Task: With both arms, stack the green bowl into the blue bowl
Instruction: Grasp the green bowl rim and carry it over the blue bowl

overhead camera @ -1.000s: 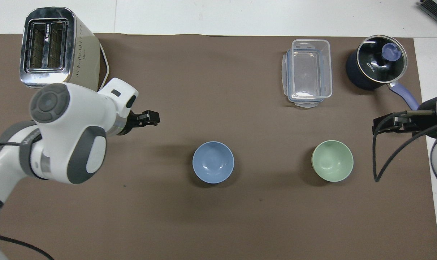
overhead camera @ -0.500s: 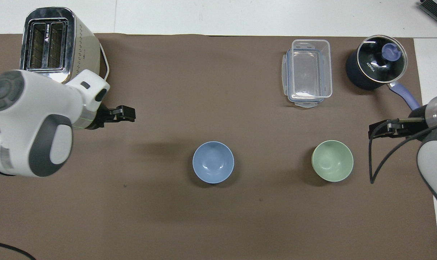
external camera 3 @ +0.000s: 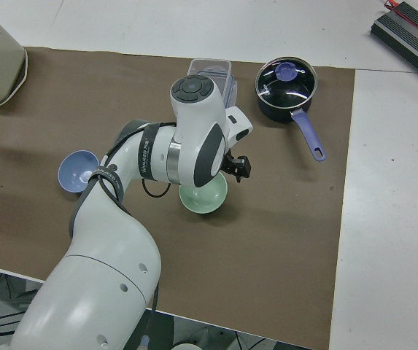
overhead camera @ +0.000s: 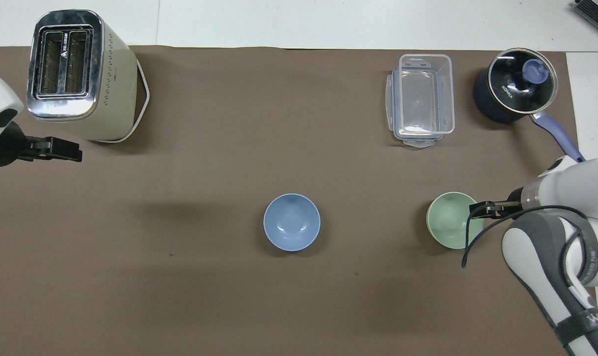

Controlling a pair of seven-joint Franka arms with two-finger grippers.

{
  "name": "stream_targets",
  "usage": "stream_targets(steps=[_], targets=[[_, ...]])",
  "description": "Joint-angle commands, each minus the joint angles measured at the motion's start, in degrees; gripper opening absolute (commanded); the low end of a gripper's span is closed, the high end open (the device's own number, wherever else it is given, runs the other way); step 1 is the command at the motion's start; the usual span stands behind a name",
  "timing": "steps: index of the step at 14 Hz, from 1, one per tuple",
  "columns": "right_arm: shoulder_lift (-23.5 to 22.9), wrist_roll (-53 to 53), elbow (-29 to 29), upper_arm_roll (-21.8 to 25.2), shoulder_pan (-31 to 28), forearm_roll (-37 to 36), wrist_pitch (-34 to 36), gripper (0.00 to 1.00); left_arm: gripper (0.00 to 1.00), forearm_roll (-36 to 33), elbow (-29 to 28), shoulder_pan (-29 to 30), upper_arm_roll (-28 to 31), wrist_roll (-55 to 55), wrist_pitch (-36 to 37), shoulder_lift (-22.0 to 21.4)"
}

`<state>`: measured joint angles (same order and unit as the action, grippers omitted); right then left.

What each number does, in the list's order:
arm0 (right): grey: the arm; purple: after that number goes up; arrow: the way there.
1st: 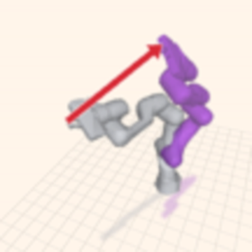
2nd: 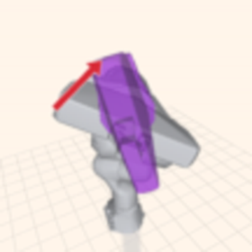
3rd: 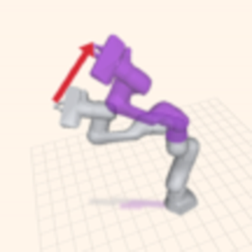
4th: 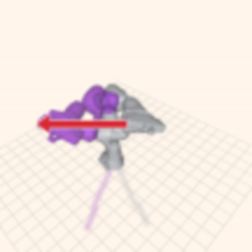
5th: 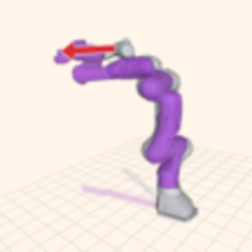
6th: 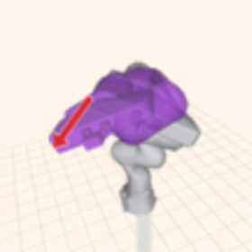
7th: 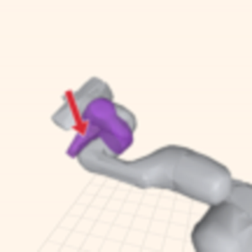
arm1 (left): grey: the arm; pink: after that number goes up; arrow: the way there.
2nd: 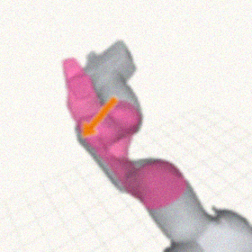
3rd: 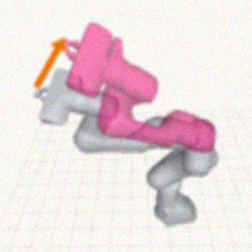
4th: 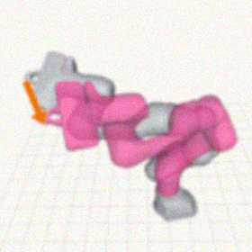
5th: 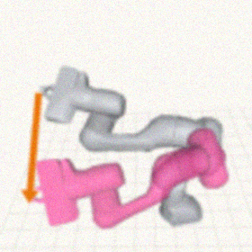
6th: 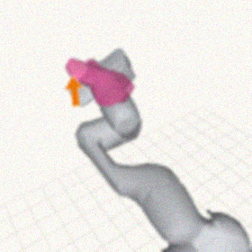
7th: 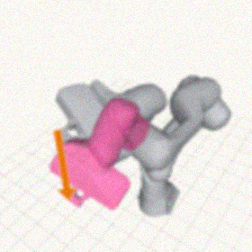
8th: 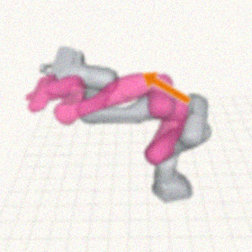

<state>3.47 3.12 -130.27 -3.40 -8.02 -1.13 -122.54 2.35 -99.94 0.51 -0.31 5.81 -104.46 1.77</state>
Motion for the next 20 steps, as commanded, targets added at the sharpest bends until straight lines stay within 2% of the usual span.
stream_targets(steps=[1,4,6,10,11,13,14,15,20], targets=[[-1.61,3.3,-1.3,-0.12,-0.95,1.48,-3.57,1.0,1.0,-3.48,5.54,0.45,-0.4,0.08,7.05,0.33],[-4.08,3.47,-1.91,-0.12,-1.04,1.48,-6.91,1.0,1.0,-4.81,10.2,0.45,-0.31,-0.18,14.17,-0.19],[-4.17,3.47,-3.14,-0.12,-0.95,1.48,-7.44,1.0,1.0,-4.72,9.51,0.45,-0.48,-1.41,14.72,-1.86],[-4.26,3.56,-4.03,-0.12,-1.04,1.48,-8.59,1.0,1.0,-4.64,8.98,0.45,-0.4,-1.85,14.72,-2.13],[-4.26,4.26,-4.03,-0.12,-1.12,1.48,-8.59,0.86,1.0,-4.63,9.06,0.45,-0.4,-1.94,14.63,-2.13],[-4.26,6.71,-4.03,-0.2,-1.91,1.57,-8.41,0.34,1.0,-4.55,9.06,0.28,-0.4,-1.94,14.54,-2.04],[-4.26,7.07,-3.94,-0.2,-2.0,1.75,-8.24,0.14,1.0,-4.55,9.06,0.19,-0.4,-1.86,14.54,-2.04],[-4.26,7.08,-3.94,-0.2,-2.0,2.7,-8.06,0.0,1.0,-4.46,9.06,0.19,-0.4,-1.94,14.54,-2.13],[-3.3,7.08,-2.28,-0.29,-1.65,4.29,-4.56,0.0,1.0,-4.46,9.06,0.36,-0.4,-1.94,14.54,-2.13]])
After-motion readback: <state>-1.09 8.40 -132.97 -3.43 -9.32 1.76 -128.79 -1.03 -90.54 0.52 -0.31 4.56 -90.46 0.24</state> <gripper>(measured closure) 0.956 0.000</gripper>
